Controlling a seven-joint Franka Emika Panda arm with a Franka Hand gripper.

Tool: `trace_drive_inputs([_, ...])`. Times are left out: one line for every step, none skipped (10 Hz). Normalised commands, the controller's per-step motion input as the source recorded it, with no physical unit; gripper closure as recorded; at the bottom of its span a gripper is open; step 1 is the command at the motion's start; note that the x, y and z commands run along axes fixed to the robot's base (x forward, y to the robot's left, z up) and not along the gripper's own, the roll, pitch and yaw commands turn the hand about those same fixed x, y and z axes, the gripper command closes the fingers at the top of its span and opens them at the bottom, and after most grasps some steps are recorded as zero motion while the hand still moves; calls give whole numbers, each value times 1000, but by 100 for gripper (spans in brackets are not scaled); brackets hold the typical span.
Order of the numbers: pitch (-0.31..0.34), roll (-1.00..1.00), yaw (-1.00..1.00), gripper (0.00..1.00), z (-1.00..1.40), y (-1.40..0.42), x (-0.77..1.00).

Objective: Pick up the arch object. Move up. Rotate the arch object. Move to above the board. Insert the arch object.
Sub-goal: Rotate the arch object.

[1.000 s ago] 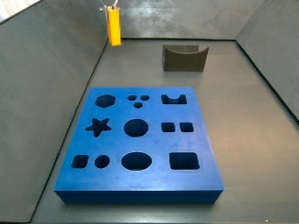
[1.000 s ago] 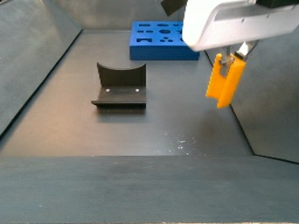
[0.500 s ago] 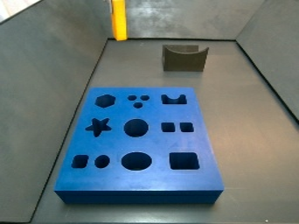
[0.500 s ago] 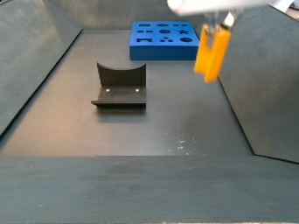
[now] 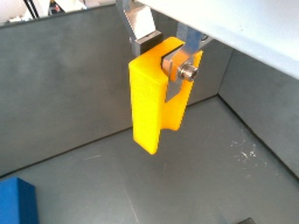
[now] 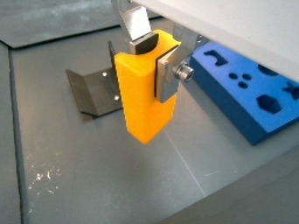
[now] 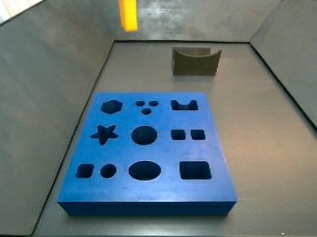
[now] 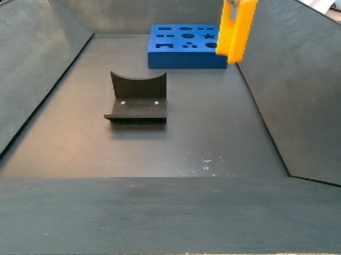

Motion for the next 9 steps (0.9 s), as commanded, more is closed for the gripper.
trace_drive_inputs([78, 4, 25, 100, 481, -49, 22])
trace_drive_inputs([76, 8, 27, 100, 397, -38, 17])
trace_drive_inputs([79, 15, 30, 100, 230, -24, 13])
trace_drive_inputs([-19, 18, -1000, 100, 0, 0, 0])
trace_drive_inputs([-24, 19, -1000, 100, -118, 11, 10])
trace_drive_inputs([-43, 17, -1000, 100, -94, 23, 21])
trace_drive_inputs([-55, 17, -715, 100, -61, 20, 20])
trace_drive_inputs([-56, 16, -490, 100, -54, 19, 19])
trace_drive_inputs([-52, 16, -279, 100, -44, 18, 18])
